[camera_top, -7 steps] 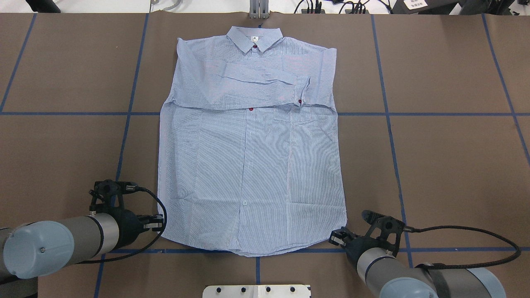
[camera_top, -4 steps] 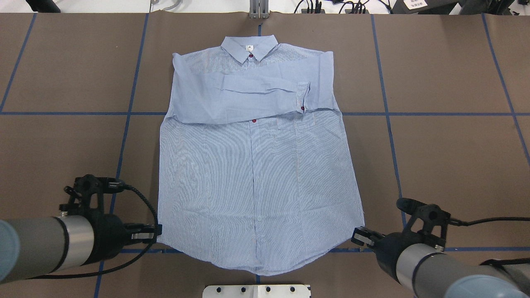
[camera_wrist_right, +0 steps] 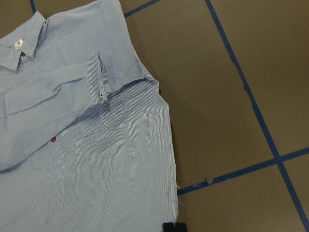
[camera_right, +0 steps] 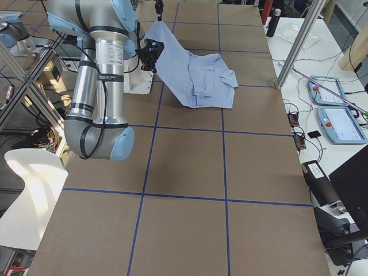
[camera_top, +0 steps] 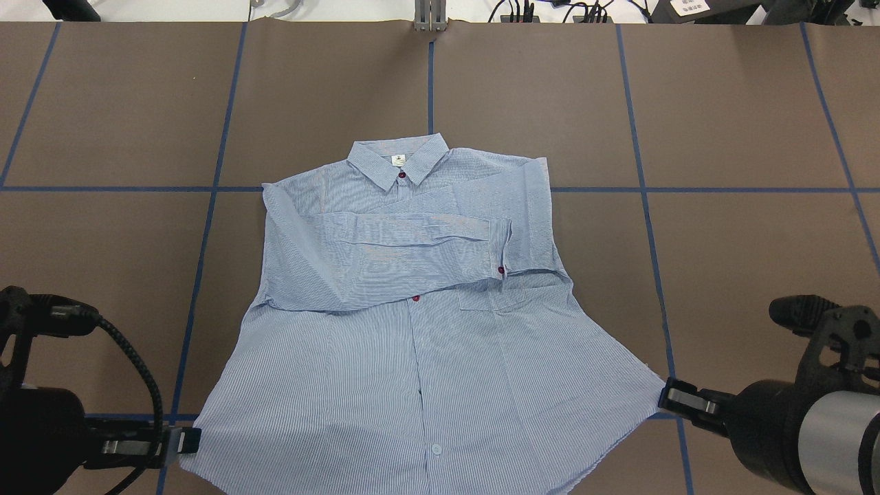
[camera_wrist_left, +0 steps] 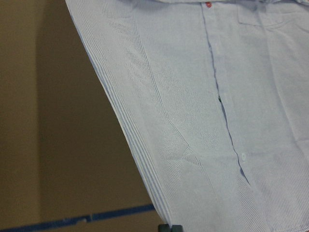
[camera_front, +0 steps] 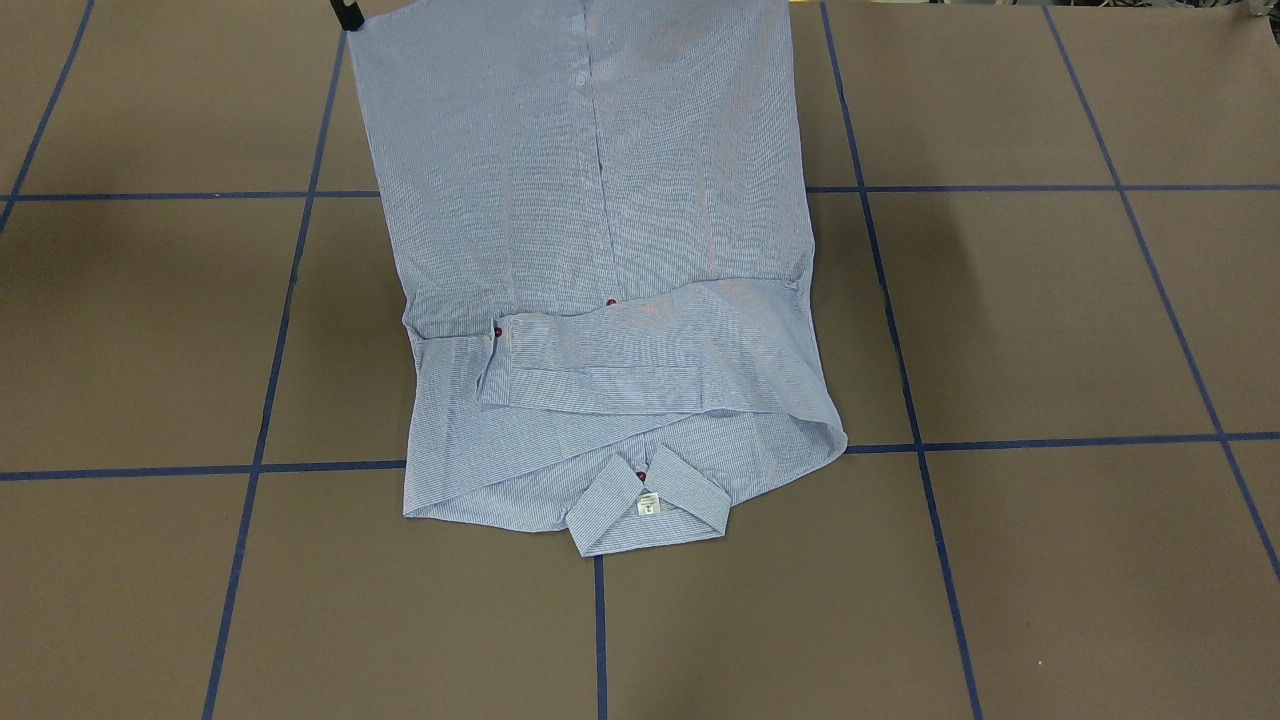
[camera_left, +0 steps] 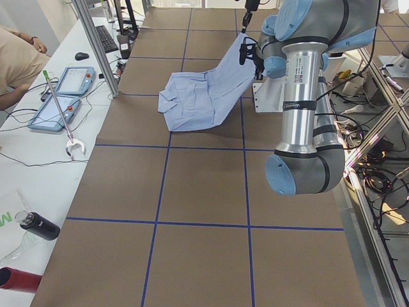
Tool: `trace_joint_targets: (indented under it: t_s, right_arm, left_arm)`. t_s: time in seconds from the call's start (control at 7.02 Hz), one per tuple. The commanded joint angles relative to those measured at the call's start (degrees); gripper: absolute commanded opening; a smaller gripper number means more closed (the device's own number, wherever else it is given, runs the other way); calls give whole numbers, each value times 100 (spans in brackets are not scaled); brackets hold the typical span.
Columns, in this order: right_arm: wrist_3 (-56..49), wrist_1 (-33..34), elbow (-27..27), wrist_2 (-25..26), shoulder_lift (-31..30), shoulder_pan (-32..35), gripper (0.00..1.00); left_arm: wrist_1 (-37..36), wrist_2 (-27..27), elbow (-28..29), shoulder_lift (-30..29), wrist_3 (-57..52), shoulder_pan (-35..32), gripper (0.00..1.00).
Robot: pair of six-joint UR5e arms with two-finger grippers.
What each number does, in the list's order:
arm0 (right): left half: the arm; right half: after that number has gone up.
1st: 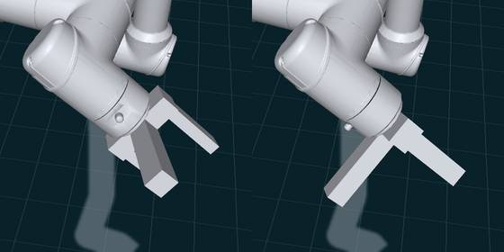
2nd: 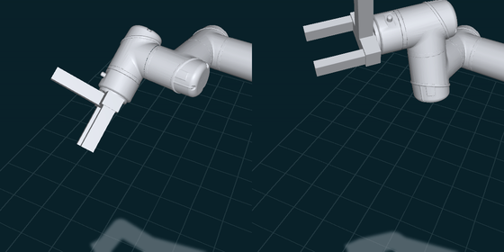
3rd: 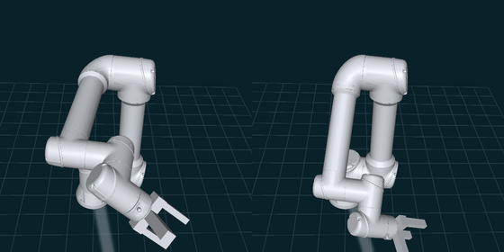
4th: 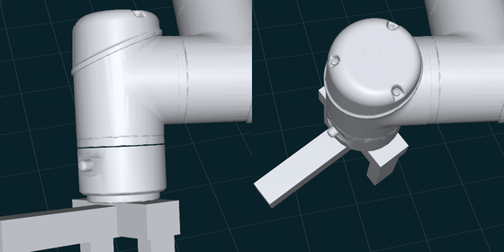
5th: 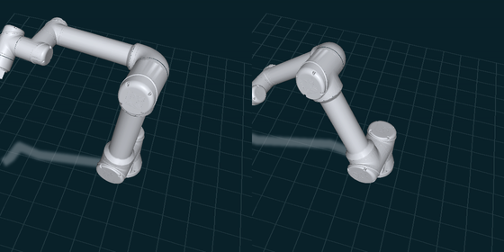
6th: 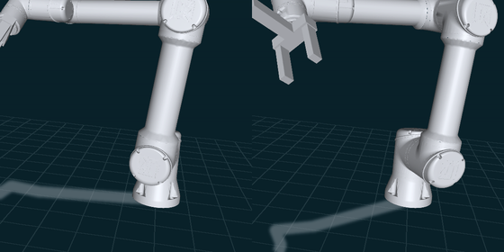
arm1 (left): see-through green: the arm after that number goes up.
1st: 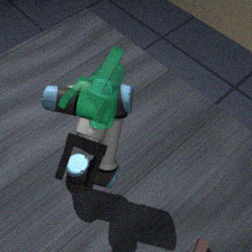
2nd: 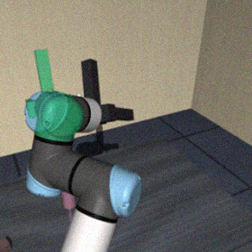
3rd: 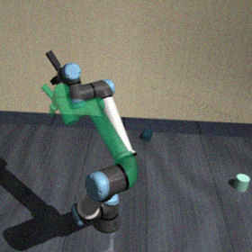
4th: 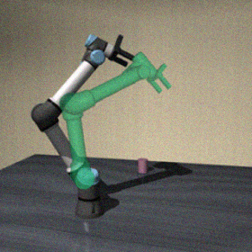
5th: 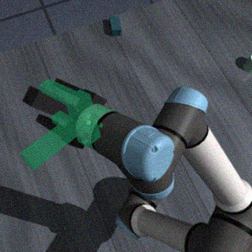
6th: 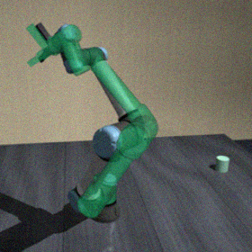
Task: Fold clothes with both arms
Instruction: 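Lift the hem with both grippers and fold it toward the collar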
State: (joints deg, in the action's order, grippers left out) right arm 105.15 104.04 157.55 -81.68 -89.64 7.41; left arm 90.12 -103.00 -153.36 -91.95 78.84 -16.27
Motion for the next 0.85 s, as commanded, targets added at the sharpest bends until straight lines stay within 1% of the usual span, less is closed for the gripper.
trace_joint_targets:
  t_s: [0.0, 0.14, 0.28, 0.43, 0.57, 0.71]
  right_arm:
    - [-547, 195, -886, -58, 881, 793, 0]
    - [-853, 195, -1763, -50, 1618, 1206, 0]
    - [-1213, 126, -2590, -32, 2095, 1706, 0]
    - [-1495, -145, -3181, -23, 2300, 2224, 0]
    - [-1584, -521, -3517, -32, 2328, 2456, 0]
    - [-1794, -621, -3817, -32, 2650, 2597, 0]
  left_arm:
    - [-38, 34, 1327, -740, -253, -584, 0]
    - [-30, 348, 2188, -1311, -699, -1049, 0]
    - [-12, 525, 2806, -1612, -886, -1427, 0]
    - [-12, 535, 3073, -1816, -1149, -1884, 0]
    - [-12, 527, 3093, -1844, -1482, -2297, 0]
    - [-3, 527, 3302, -1983, -1625, -2501, 0]
